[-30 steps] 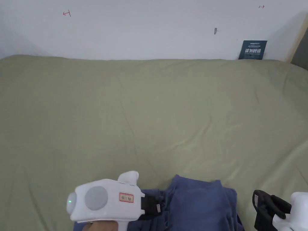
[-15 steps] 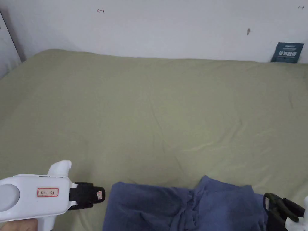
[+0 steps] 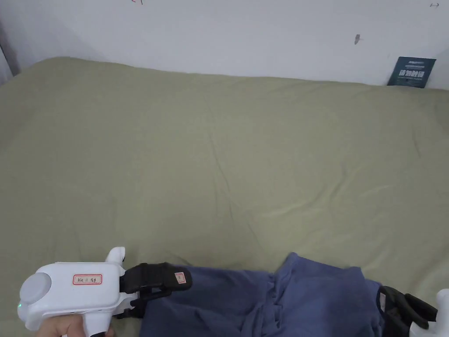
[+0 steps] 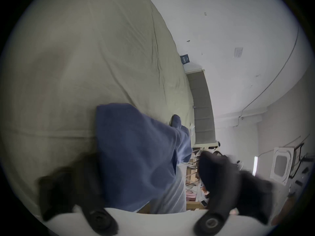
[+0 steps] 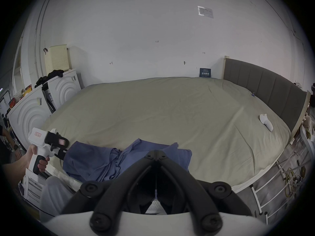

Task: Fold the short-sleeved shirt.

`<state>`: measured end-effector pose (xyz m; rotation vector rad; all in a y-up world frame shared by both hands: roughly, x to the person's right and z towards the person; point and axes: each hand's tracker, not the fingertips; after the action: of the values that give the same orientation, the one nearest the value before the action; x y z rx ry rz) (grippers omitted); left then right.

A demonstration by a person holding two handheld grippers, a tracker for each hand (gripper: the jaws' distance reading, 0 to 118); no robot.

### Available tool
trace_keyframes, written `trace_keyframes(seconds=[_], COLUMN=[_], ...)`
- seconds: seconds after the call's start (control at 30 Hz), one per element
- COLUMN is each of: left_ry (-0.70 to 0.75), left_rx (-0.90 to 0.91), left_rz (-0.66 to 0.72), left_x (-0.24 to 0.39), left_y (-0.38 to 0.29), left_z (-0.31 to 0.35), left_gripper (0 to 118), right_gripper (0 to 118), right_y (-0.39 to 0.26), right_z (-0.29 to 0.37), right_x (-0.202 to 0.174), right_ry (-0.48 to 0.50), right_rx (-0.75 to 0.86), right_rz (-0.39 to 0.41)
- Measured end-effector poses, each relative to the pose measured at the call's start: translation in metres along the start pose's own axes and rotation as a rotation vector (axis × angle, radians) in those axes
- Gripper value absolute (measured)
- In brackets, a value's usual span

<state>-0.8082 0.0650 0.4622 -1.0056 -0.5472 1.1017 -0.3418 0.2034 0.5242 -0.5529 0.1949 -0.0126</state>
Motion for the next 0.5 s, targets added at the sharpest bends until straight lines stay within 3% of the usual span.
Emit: trace_keyframes(seconds=[0.07,0.1,0.17,0.3,0.33,0.5], left_ry=[0.189,0.226,0.115,0.156,0.218,0.352], left_rx=[0.021,0.006,0.022,0.069,0.126,0.239], left_rz=[-0.025,-0.048,0.007,0.007,-0.077,-0.102], left_x=[-0.003,0.001,0.004,0.017,0.018,0.046], left_y=[-0.003,-0.007,-0.006,-0.003,0.001,-0.005], left_z=[-0.012,-0.017,-0.011,0.028,0.042,0.111], left_gripper=[12,12,11,11,11,11], right_gripper=[2,2,2,2,2,2], right_y=[-0.001,-0.001,-0.001,0.000,0.001,0.004], right_z=[0.001,0.001,0.004,0.006,0.006,0.006], right_x=[0.002,0.003,0.005,0.008,0.008,0.007], right_ry=[-0.002,-0.004,-0.005,0.002,0.001,0.017], right_rx=[0.000,-0.001,0.001,0.009,0.013,0.037], right_rz=[-0.003,-0.006,-0.009,-0.014,-0.015,-0.027])
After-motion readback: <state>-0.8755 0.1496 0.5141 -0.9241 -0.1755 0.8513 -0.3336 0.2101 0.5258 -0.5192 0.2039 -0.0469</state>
